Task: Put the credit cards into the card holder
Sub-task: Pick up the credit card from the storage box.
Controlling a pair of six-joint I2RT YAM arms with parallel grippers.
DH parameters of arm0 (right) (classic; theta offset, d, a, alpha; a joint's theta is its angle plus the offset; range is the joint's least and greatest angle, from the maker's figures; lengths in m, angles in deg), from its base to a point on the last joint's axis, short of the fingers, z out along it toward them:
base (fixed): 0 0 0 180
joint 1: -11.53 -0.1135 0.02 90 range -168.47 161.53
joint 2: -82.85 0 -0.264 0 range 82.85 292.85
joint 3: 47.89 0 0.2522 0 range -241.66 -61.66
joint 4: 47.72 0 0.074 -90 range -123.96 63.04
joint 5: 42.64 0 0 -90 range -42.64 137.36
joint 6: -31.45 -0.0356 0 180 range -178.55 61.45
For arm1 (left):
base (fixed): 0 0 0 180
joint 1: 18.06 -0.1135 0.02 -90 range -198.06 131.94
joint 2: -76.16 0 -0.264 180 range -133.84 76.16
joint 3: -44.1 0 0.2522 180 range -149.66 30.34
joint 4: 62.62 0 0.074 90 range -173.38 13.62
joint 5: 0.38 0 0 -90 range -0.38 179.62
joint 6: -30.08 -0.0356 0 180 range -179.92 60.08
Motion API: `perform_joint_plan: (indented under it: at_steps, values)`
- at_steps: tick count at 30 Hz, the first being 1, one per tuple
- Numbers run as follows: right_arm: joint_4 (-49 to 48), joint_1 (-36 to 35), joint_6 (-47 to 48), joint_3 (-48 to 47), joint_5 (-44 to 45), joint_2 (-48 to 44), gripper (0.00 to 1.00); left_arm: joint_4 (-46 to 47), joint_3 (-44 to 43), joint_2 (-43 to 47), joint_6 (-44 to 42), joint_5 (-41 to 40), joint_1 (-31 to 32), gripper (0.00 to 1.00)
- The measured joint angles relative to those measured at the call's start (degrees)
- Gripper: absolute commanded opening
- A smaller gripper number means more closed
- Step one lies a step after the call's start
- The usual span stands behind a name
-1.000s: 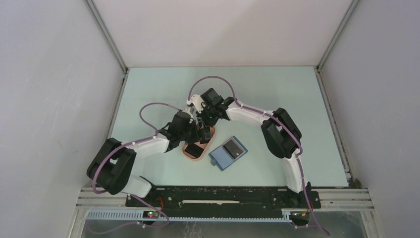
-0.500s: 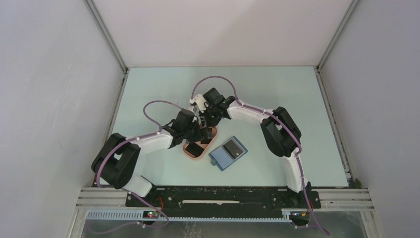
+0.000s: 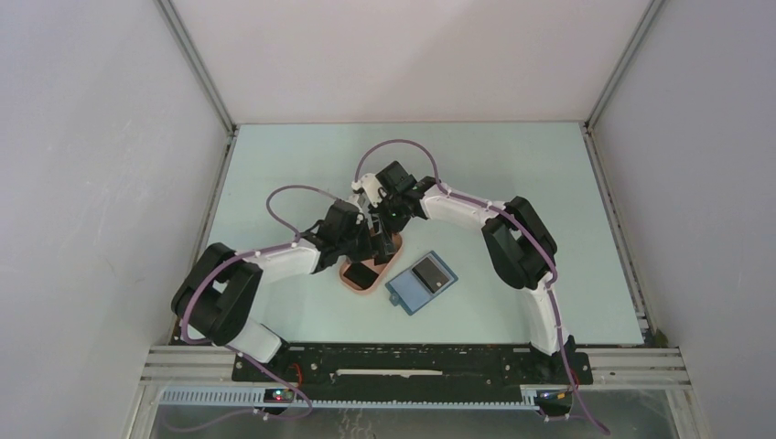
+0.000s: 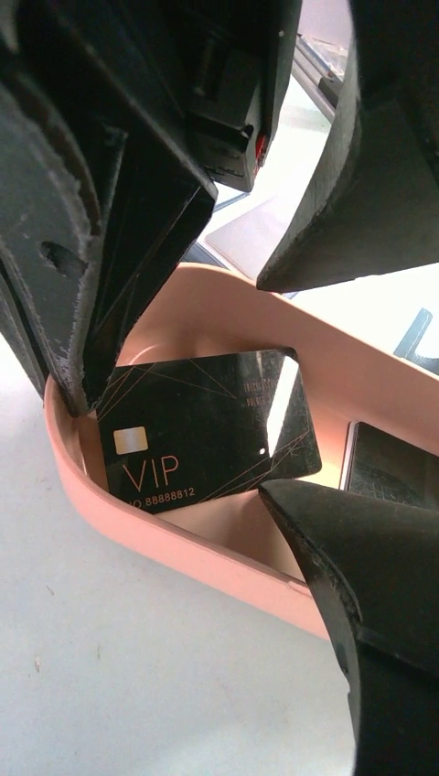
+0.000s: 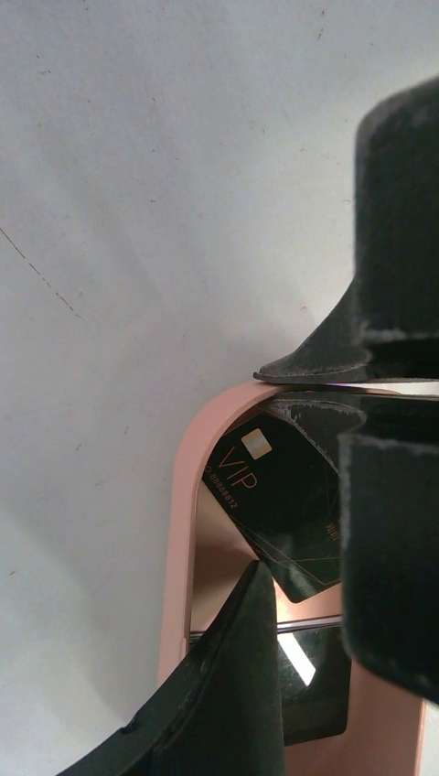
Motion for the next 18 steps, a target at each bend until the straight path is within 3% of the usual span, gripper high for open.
perform_joint_plan:
  at_steps: [18]
  values:
    - [1.1, 0.7, -0.3, 0.0, -0.1, 0.1, 0.00, 9.3, 1.6, -3.2, 2.5, 5.9, -0.8, 0.79]
